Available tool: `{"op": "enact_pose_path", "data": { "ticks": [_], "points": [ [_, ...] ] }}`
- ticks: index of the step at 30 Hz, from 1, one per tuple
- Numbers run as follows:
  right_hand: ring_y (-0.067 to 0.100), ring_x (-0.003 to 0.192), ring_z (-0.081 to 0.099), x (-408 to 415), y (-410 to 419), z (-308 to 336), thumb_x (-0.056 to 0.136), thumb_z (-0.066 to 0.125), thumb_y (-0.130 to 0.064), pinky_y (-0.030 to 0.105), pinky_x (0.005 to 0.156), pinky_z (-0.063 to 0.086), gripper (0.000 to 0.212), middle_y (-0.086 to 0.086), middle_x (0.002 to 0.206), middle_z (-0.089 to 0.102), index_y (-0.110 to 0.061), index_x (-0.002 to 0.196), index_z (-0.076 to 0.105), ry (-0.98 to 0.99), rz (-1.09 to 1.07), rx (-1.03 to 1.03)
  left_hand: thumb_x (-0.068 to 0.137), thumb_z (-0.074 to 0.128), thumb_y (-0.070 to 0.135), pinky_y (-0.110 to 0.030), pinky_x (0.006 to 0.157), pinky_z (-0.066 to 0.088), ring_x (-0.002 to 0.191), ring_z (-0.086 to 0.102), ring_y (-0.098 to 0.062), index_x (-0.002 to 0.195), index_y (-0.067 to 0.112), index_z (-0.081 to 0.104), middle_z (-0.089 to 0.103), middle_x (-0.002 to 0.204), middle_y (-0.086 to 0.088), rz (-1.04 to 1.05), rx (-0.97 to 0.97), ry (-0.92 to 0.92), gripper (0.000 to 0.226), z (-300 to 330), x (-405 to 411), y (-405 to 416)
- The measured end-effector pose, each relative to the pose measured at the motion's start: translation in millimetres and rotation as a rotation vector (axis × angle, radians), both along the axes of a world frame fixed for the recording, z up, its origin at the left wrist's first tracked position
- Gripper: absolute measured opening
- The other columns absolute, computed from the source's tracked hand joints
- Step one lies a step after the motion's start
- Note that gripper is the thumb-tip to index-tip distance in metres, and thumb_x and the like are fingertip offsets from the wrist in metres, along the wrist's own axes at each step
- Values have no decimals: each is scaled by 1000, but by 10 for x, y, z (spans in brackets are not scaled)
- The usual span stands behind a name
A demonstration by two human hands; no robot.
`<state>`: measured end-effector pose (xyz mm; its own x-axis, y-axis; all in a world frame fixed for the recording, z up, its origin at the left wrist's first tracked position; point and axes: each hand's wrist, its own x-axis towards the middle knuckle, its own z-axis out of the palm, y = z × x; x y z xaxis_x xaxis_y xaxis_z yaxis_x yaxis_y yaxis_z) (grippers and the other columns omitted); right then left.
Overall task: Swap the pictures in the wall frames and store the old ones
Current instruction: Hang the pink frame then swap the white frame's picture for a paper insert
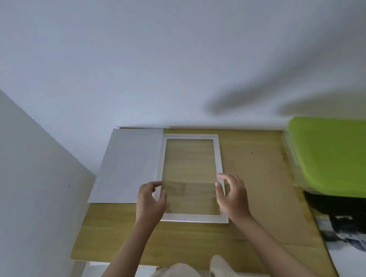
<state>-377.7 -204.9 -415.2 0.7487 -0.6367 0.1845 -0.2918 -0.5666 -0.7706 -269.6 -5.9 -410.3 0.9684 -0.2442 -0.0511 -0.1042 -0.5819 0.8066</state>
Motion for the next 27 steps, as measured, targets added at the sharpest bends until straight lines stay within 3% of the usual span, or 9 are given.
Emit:
{"op": "enact_pose_path", "data": {
  "ticks": [3, 7, 12, 14, 18, 22, 27],
  "points": [
    [20, 102, 57, 492, 368, 6, 84, 62, -5, 22, 89, 37, 18, 1, 101, 66, -11, 101, 65, 13, 86, 1, 85, 63, 17, -29, 88, 44, 104, 52, -16, 111, 17, 60, 57, 112, -1, 46, 54, -26, 26, -32, 295, 480],
    [20, 108, 54, 1030, 753, 12, 86, 61, -12, 22, 91, 36, 20, 0, 107, 65, -13, 106, 64, 74, 188, -28, 84, 64, 20, -27, 91, 36, 116, 47, -23, 114, 18, 59, 53, 120, -5, 133, 137, 5, 31, -75, 662, 1035],
    [20, 116, 48, 1634, 928, 50, 88, 58, -16, 23, 96, 32, 25, 0, 116, 62, -15, 113, 61, 169, 254, -10, 77, 71, 25, -40, 96, 38, 126, 38, -28, 121, 21, 54, 45, 129, -8, 198, 189, 142, 47, -205, 1022, 1480],
    [22, 119, 45, 1887, 905, 71, 88, 57, -18, 26, 96, 32, 28, 1, 120, 60, -15, 116, 59, 218, 271, -28, 74, 74, 25, -40, 96, 39, 123, 42, -27, 122, 22, 53, 46, 128, -8, 178, 191, 179, 52, -261, 1129, 1568],
    [29, 121, 42, 2379, 796, 93, 87, 58, -26, 36, 99, 37, 37, 4, 127, 55, -15, 122, 55, 339, 295, -126, 69, 77, 21, -28, 87, 42, 102, 49, -12, 115, 22, 59, 54, 121, 0, 106, 142, 210, 49, -329, 1259, 1634],
    [31, 125, 36, 2799, 658, 79, 86, 57, -38, 41, 100, 36, 49, 4, 137, 46, -19, 130, 47, 520, 317, -256, 64, 81, 18, -24, 84, 40, 101, 52, -13, 106, 22, 63, 56, 111, 5, 76, 107, 225, 46, -344, 1359, 1655],
    [32, 126, 35, 3062, 560, -10, 78, 59, -51, 43, 97, 33, 61, 7, 134, 45, -17, 125, 43, 706, 311, -345, 63, 82, 15, -27, 88, 42, 103, 51, -13, 103, 19, 64, 52, 110, 7, 46, 121, 188, 44, -333, 1379, 1651]
  ]
}}
